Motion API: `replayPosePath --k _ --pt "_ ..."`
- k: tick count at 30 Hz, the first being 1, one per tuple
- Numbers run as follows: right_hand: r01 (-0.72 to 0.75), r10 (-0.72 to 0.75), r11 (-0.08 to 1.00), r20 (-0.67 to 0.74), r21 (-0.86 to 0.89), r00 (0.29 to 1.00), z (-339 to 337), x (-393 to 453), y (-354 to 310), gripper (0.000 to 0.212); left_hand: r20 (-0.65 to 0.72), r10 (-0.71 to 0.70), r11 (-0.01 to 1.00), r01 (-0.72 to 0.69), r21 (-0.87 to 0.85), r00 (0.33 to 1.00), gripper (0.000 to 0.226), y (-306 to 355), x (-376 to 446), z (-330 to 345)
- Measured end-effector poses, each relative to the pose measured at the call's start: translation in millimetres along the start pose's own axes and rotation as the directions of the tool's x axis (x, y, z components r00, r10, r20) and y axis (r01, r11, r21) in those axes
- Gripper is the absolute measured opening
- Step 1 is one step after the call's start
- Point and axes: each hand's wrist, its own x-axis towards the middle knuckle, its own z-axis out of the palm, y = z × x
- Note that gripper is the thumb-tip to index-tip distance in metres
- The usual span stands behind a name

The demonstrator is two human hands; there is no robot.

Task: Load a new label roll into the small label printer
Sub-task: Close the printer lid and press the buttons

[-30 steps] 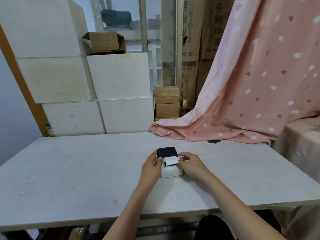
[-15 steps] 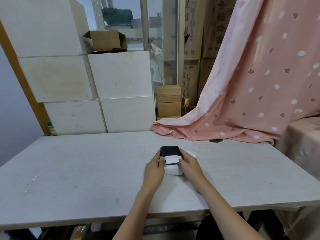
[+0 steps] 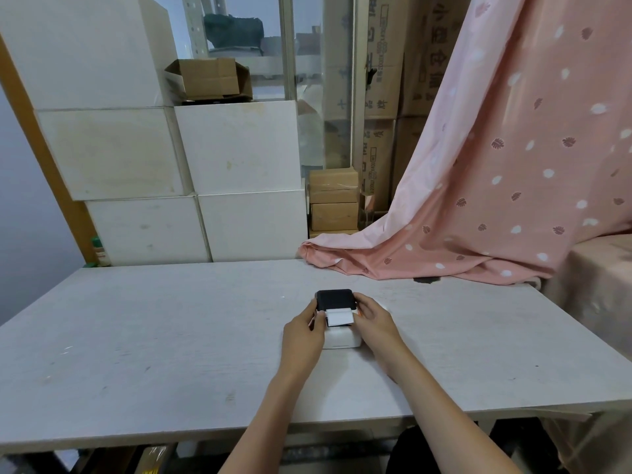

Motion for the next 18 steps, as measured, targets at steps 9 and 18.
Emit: replayPosePath --k 9,18 --pt "-0.013 0.012 1.000 0.032 0.020 0.999 0 1 -5 0.051 -0.006 -0.024 1.000 0.024 0.009 1.000 0.039 3 -1 -1" --pt "0.035 -0.034 0.999 0.038 -0.038 0.999 -7 -8 3 0.046 0.009 -0.015 0.998 0.014 0.060 1.000 0.041 4 -2 -1"
